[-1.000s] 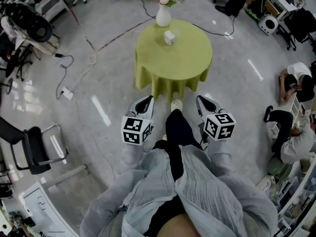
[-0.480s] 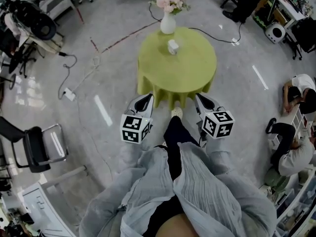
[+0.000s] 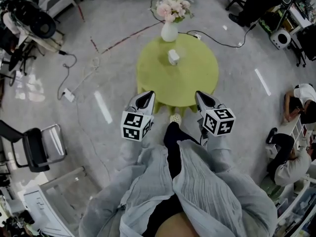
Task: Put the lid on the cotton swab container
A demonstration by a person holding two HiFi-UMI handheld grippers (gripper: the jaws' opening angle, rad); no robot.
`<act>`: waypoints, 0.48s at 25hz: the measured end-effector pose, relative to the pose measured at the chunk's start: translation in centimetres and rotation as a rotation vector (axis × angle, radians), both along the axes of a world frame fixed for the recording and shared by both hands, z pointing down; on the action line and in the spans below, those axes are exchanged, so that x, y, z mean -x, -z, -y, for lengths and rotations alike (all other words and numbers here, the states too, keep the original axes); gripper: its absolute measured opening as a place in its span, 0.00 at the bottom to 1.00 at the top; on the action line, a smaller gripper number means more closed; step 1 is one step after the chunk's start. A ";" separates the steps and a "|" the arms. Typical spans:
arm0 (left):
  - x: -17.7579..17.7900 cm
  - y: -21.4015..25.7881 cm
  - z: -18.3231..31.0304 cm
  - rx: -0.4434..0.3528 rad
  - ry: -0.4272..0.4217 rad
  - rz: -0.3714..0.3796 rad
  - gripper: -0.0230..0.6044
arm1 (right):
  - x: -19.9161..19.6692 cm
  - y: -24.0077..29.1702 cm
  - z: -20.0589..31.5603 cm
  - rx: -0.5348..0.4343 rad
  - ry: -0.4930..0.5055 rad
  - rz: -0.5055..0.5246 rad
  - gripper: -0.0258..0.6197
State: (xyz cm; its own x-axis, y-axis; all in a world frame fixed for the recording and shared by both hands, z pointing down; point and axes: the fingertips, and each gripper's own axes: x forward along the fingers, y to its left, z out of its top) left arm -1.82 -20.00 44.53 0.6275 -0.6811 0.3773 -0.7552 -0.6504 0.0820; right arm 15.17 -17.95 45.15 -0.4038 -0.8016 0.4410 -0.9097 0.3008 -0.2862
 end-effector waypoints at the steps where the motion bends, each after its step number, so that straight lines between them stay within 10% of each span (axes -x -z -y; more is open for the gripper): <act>1: 0.0 0.0 0.5 0.003 0.005 0.002 0.07 | 0.0 -0.1 0.6 0.006 0.006 0.000 0.04; 12: -1.1 -1.5 6.3 0.043 0.056 0.015 0.07 | -1.1 -2.2 6.8 0.065 0.069 -0.008 0.04</act>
State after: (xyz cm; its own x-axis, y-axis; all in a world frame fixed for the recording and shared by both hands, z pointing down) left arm -0.76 -26.29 46.07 0.5831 -0.6980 0.4157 -0.7916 -0.6031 0.0976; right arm 16.26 -24.75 47.34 -0.4529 -0.7417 0.4947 -0.8900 0.3435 -0.2998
